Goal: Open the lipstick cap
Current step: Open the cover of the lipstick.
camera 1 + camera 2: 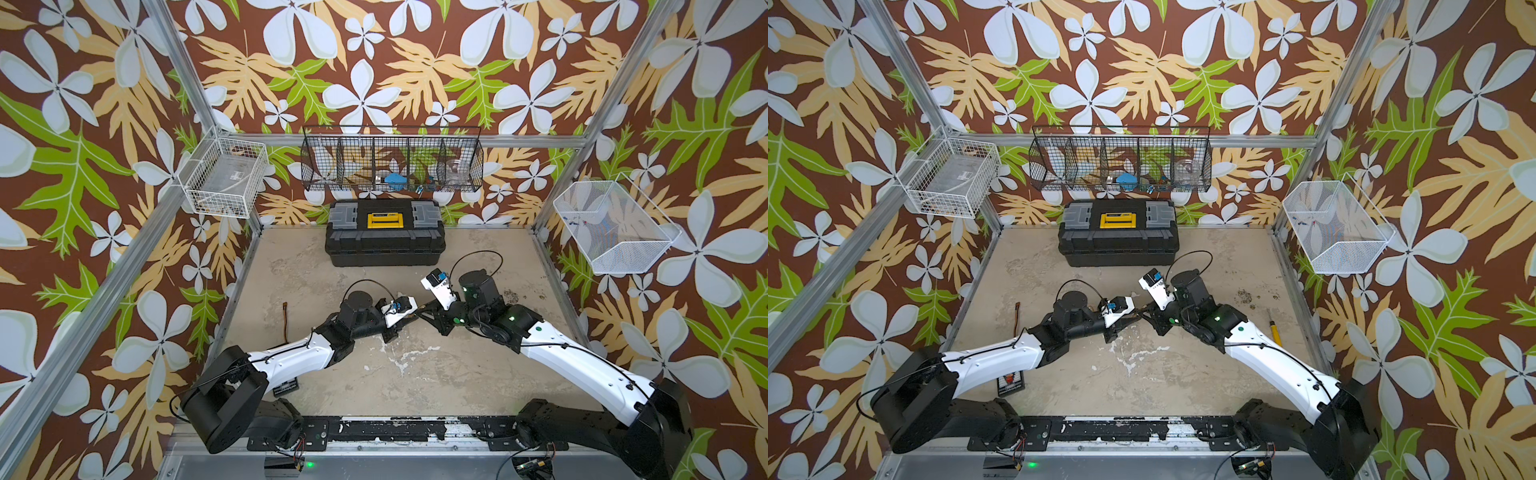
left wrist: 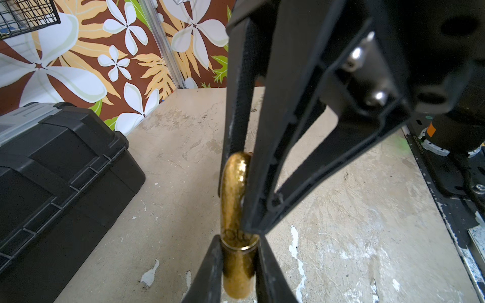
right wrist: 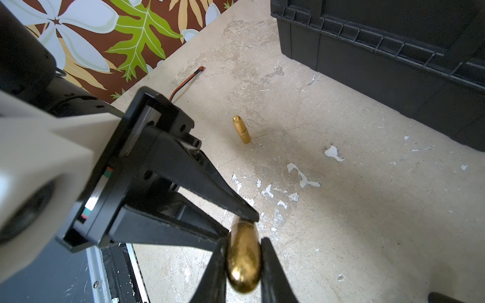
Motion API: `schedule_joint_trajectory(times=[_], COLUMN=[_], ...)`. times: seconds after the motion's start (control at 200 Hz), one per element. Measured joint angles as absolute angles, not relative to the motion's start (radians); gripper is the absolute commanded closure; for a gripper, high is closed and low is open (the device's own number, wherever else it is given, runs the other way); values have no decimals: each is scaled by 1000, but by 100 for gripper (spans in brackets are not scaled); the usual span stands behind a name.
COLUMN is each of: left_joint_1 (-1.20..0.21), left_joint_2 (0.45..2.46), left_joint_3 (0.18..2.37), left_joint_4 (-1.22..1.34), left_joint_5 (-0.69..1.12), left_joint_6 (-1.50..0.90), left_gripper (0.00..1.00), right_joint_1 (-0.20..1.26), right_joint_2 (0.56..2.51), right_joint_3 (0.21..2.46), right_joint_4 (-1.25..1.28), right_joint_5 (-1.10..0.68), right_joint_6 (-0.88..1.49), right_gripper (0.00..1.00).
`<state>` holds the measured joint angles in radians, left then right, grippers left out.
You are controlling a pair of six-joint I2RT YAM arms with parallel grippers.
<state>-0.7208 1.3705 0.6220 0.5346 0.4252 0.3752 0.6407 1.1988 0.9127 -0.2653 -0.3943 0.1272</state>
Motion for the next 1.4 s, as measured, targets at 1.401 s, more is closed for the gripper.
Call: schedule_joint_trajectory(times=[1.401], left_joint_1=[-719], left_joint_2=[1367], left_joint_3=[628], left_joint_4=[481], left_joint_5=[435], left_joint_6=[401], left_gripper=[86], right_joint_1=[641], right_joint_2=[1147], right_joint_3=[938], right_joint_4=[-277], right_joint_5=[-365], right_joint_6=[153], right_gripper=[80])
